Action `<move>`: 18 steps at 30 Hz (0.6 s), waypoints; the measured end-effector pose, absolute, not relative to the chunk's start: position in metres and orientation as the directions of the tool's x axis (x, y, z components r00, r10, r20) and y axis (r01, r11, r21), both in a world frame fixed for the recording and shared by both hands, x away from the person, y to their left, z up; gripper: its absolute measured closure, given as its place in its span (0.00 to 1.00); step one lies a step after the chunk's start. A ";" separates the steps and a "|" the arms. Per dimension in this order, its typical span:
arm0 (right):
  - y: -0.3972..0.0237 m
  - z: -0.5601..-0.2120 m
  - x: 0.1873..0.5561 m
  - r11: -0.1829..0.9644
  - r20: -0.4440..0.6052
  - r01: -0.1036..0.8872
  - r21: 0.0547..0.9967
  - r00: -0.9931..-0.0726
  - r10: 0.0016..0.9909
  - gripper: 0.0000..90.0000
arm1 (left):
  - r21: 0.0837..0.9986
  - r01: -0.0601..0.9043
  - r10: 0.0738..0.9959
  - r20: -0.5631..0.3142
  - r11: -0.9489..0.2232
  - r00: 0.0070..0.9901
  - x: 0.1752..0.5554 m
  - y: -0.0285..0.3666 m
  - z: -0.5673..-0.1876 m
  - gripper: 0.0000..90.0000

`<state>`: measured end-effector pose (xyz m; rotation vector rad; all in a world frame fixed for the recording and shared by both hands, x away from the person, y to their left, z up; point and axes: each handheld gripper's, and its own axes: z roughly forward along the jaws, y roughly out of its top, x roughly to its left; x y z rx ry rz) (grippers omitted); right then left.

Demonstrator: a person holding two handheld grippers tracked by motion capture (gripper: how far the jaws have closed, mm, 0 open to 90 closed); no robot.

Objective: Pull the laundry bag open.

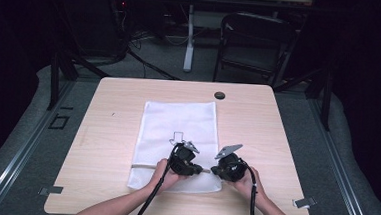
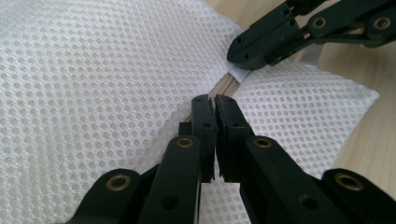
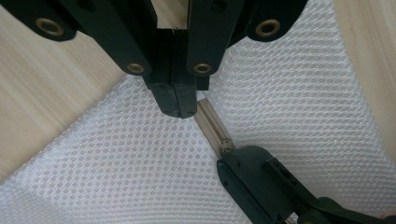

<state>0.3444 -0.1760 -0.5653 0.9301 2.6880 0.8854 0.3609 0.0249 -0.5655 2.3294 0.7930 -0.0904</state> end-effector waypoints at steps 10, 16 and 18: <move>-0.177 -0.565 0.345 0.629 0.046 0.516 0.581 -0.793 0.607 1.00 | 0.569 0.602 0.531 -0.311 -0.560 0.788 0.364 0.036 -0.569 0.98; -0.176 -0.565 0.345 0.634 0.039 0.509 0.583 -0.797 0.603 1.00 | 0.568 0.611 0.546 -0.308 -0.552 0.779 0.363 0.044 -0.568 0.98; -0.176 -0.565 0.346 0.636 0.043 0.510 0.580 -0.798 0.601 1.00 | 0.571 0.602 0.541 -0.300 -0.559 0.786 0.362 0.046 -0.567 0.98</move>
